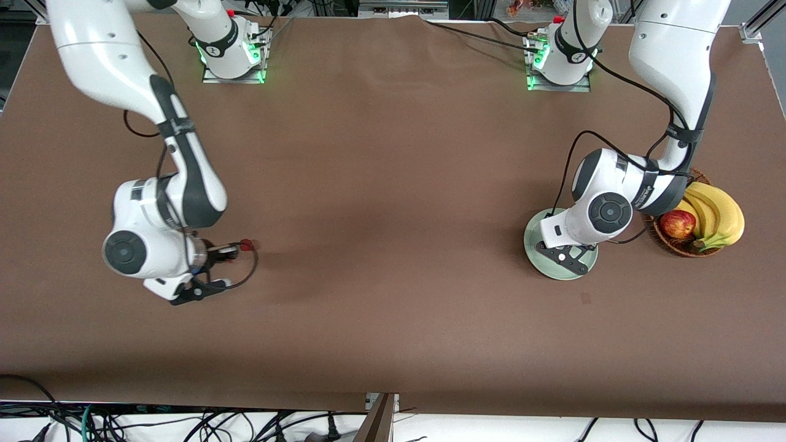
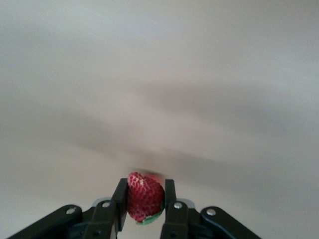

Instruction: Collect all strawberries into plate

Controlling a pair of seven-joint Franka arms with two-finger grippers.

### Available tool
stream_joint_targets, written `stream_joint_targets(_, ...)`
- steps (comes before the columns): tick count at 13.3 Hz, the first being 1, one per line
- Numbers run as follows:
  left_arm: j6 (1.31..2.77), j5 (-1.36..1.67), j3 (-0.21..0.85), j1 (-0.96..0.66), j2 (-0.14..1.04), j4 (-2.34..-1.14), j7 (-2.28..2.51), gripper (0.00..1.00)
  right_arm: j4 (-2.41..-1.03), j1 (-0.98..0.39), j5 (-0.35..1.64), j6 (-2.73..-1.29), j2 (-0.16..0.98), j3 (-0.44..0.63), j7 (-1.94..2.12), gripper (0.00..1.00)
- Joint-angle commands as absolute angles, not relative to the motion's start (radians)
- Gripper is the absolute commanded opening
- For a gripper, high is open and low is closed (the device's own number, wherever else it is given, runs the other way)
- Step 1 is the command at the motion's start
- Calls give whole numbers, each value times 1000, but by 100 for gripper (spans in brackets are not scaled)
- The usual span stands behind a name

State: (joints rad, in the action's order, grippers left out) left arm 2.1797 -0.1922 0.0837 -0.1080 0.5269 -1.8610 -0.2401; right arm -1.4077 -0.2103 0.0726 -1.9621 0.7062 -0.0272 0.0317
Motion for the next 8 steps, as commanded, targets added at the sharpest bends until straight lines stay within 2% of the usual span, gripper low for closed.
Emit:
stream_joint_targets(1, 2186, -196, 89, -103, 517, -1864, -252, 100, -1295, -325, 147, -1976, 764, -43, -229, 20)
stream_joint_targets(3, 2183, -193, 91, -103, 514, -1861, -247, 100, -1246, -426, 149, -2072, 805, -43, -419, 20)
stream_joint_targets(8, 2175, -167, 100, -103, 500, -1850, -236, 100, -1233, -632, 150, -2392, 902, -44, -846, 20)
